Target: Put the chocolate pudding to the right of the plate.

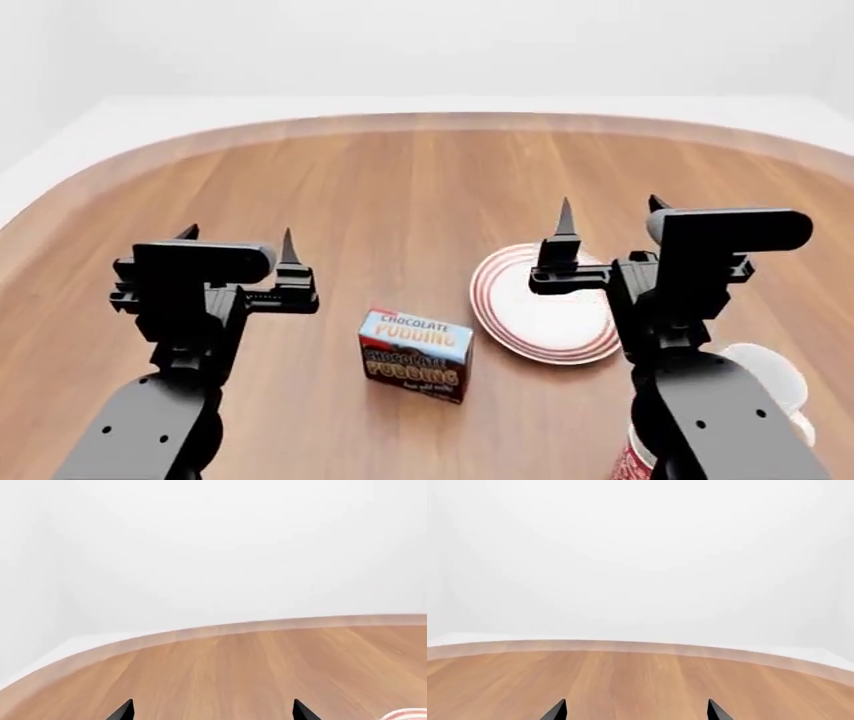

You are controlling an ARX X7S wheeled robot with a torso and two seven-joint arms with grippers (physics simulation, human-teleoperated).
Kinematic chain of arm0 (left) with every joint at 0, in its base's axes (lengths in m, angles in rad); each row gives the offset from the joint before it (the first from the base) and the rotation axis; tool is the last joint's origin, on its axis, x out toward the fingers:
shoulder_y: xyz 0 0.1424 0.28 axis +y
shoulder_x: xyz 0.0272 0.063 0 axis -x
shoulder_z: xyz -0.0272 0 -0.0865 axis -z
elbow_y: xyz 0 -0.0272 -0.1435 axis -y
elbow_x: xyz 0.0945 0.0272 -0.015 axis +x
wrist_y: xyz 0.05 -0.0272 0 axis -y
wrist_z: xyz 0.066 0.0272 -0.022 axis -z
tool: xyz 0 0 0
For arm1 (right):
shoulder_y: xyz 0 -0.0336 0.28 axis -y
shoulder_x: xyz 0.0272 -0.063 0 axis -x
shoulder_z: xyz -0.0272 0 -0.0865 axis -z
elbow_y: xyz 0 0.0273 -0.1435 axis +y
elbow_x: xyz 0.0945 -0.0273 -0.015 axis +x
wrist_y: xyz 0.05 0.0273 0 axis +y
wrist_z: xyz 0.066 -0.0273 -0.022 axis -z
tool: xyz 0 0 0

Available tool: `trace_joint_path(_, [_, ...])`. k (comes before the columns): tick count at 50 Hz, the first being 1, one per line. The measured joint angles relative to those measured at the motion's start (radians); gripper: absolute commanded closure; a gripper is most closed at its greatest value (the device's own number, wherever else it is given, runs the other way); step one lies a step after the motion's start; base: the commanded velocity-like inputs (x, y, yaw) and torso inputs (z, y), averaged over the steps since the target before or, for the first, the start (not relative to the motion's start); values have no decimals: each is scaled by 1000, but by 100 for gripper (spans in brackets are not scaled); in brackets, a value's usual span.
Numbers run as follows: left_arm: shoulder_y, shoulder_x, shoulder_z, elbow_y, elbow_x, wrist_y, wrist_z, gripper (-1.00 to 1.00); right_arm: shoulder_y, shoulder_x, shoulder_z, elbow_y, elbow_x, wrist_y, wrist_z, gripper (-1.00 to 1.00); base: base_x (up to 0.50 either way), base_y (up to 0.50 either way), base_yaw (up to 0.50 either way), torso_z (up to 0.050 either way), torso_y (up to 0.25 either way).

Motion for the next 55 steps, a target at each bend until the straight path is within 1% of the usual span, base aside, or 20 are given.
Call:
trace_joint_path(34, [3,-15,4,0,-13,10,-11,-100,5,16,-6,5,24,6,7,-100,500,0,0,0,1])
trace_joint_path(37, [4,-16,4,-1,-14,12,-11,-100,10,17,-9,6,20,16,16,-100,0,0,0,0,0])
trace_joint_path(42, [6,-17,5,-2,-16,13,-13,-100,37,34,-34,-1,11,77,27,-100,0,0,0,0,0])
trace_joint_path(47, [6,-20,6,-2,-18,12,-15,-100,78,67,-68,-28,33,169,-4,-100,0,0,0,0,0])
trace_joint_path(55, [2,-25,7,0,-21,8,-19,-100,196,156,-125,-93,145,373,-140,-100,0,0,0,0,0])
